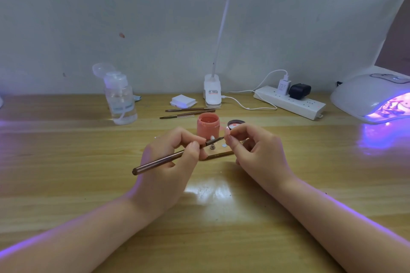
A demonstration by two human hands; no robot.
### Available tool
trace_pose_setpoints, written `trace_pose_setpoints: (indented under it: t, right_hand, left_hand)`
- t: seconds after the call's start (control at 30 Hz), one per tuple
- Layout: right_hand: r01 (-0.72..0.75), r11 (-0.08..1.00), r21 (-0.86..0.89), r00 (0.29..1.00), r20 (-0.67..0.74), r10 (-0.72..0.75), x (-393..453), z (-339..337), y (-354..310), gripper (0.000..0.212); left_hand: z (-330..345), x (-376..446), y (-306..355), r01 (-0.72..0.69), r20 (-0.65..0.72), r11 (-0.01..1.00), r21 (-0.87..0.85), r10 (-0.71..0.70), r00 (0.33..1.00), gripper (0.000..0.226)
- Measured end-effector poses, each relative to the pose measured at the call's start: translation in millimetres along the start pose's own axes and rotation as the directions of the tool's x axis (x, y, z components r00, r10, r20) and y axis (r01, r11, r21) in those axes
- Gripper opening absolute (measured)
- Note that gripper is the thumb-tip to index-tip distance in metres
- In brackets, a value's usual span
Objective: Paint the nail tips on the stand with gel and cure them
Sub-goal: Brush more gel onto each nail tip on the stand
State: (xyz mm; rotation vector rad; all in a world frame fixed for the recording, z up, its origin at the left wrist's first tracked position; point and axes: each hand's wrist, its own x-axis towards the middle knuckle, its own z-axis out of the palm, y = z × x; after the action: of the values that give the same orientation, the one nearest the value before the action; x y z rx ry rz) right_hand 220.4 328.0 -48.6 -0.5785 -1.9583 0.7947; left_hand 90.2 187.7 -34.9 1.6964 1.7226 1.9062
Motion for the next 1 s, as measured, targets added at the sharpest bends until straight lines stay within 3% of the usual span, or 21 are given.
trace_pose_setpoints:
  t: [0.23,0.37,0.5,0.6,0.67,1.0]
  right_hand:
    - [-0.006,1.0,-0.016,1.0,0.003,0.006,-0.1,0.1,0.9,0.01]
    - [-0.032,0.999,-0.04,0.999,-0.028,0.031,-0.1,-0.2,2.3,0.006]
    - [-0.024,0.998,-0.062,0.997,-0.077,0.019,0.1,0.8,0.7,0.005]
    - [-0.015,0.997,-0.079,0.998,-0.07,0.01,0.6,0.7,0.3,0.012]
    - [-0.022,0.996,-0.082,0.999,-0.046,0.019,0.7,0.6,0.1,0.016]
    - [-0.043,0.992,-0.12,0.999,-0.012,0.042,0.4,-0.4,-1.9,0.011]
  left_hand:
    - [0.2,1.1,-1.9,0.027,0.058,1.0,0.009,-0.028,0.998,0.018]
    - [-0.4,2.1,-4.1,0.031,-0.005,0.998,-0.045,-0.032,0.999,0.017]
    - [0.0,8.8,-6.8,0.212,-0.046,0.96,-0.184,-0.224,0.973,0.016]
    - [-0.8,14.8,-13.1,0.392,-0.025,0.862,-0.32,-0.422,0.906,0.015]
    - [0.7,18.1,-15.3,0.436,-0.006,0.82,-0.37,-0.472,0.882,0.015]
    - [3.1,17.7,-17.1,0.436,0.074,0.802,-0.409,-0.447,0.892,0.02]
